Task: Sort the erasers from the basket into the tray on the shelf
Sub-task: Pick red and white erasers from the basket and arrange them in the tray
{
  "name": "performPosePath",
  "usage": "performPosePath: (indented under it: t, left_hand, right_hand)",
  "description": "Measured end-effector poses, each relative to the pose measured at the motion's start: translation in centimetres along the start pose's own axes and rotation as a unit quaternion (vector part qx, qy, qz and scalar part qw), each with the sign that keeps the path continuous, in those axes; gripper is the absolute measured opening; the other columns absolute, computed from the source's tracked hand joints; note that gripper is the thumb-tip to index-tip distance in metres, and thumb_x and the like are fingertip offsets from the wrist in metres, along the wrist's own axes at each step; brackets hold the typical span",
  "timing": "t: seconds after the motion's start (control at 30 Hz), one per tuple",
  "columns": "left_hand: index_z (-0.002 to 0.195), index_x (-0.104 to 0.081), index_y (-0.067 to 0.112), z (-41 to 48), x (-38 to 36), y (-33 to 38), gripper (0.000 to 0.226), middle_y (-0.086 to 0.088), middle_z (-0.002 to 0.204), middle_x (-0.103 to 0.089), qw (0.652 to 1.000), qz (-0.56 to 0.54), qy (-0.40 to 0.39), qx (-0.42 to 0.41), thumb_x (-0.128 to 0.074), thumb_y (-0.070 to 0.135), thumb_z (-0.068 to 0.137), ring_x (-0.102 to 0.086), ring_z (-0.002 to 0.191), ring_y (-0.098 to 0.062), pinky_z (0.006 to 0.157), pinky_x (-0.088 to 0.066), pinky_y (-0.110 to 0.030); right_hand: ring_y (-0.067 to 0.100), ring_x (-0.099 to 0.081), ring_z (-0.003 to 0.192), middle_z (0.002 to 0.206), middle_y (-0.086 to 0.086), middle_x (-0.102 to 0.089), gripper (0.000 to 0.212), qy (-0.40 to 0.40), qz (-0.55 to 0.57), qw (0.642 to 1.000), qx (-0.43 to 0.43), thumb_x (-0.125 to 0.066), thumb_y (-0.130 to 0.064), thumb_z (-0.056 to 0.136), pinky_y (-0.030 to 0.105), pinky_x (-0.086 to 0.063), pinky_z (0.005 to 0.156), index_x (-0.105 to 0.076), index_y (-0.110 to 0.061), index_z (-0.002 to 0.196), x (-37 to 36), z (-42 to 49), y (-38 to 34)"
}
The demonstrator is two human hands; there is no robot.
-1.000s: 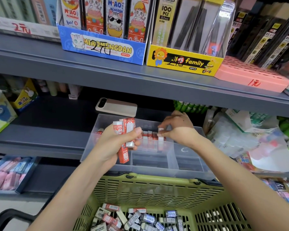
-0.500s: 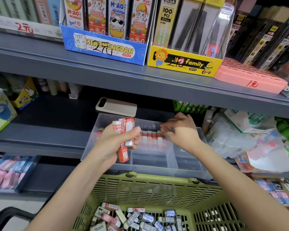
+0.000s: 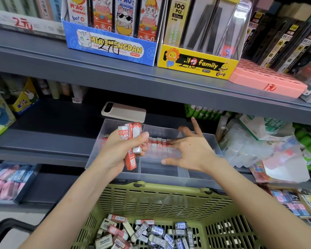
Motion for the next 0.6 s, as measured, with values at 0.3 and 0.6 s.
performPosePath:
  t: [0.3,0.6]
  left_hand:
    - [0.087,-0.063,0.008,-0.6,0.3,0.6,0.028,-0.004,0.067,-0.069,0.999,-0.052,0.008,0.000,-0.072,0.024,0.065,-0.065,0.055,-0.014,0.048,-0.051,-0.023]
    - [0.076,-0.074,0.017,-3.2,1.2,1.8,0.022,-0.008,0.065,-0.065,0.994,0.008,-0.104,0.041,-0.066,0.038,0.073,-0.057,0.045,-0.014,0.039,-0.044,-0.022]
  right_hand:
    - [0.018,-0.038,0.125,0.108,-0.013,-0.067,0.057,0.019,0.019,0.997,-0.069,-0.032,-0.071,0.083,0.052,0.015,0.110,-0.070,-0.035,0.103,0.9,-0.2,-1.3]
    - [0.004,-0.059,0.097,0.107,-0.003,-0.066,0.028,0.063,0.635,0.770,0.024,-0.056,-0.015,0.093,0.021,-0.045,0.090,-0.060,-0.013,0.121,6.7,-0.9,-7.2]
Point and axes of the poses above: each hand's wrist, its own z-axis towards the middle knuckle, its own x-axis out of the back of the hand, y = z × x, the point moved 3 cm from there along z, towards the middle knuckle
